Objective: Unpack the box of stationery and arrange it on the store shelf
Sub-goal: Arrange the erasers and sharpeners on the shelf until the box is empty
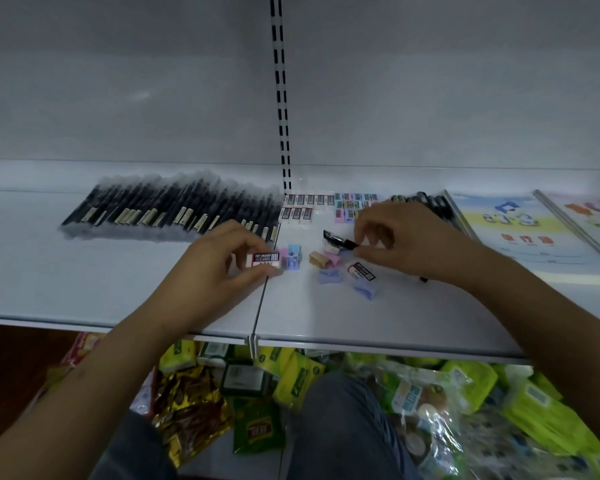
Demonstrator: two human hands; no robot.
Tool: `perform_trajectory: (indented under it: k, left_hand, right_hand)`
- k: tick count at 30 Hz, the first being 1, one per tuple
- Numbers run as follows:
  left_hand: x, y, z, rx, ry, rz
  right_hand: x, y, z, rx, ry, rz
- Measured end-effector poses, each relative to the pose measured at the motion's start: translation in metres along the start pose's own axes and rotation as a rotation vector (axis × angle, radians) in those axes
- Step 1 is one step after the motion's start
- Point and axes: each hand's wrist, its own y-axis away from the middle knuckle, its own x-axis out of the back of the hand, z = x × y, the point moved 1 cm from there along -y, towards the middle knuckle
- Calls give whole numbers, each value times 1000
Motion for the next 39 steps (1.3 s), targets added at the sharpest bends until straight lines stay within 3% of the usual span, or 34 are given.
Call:
perform_trajectory:
  k: [4,8,10,15,19,22,27,34,39]
  left_hand:
    - [-5,-24,6,-54,-14,-36]
    - [-12,-50,6,-69,-47,-61]
    - [-15,-62,3,-54,-55,-56]
    - [-23,-99,-1,-70,-146,-138]
    - [-34,-126,-4,-84,-206,-252]
    - [-40,-135,-4,-96,-225,-290]
    - [-44,-142,-5,-146,-183,-266]
    - [-52,-147,-11,-128,-200,-399]
    - [-52,-142,-19,-210,-273,-325]
  right_hand:
    - [0,-1,-17,-94,256,-198]
    - [2,-10,-20,-107,269,-227]
    - [12,-11,-21,-155,164,-195]
    - [35,-40,-6,-316,-107,95]
    - [15,-77,20,-500,-489,126]
    - [-2,-85,36,-514,-625,175]
    - [-9,-78,49,-395,-398,139]
    - [-14,-79,48,-335,-233,101]
    - [-19,-78,47,-193,-75,160]
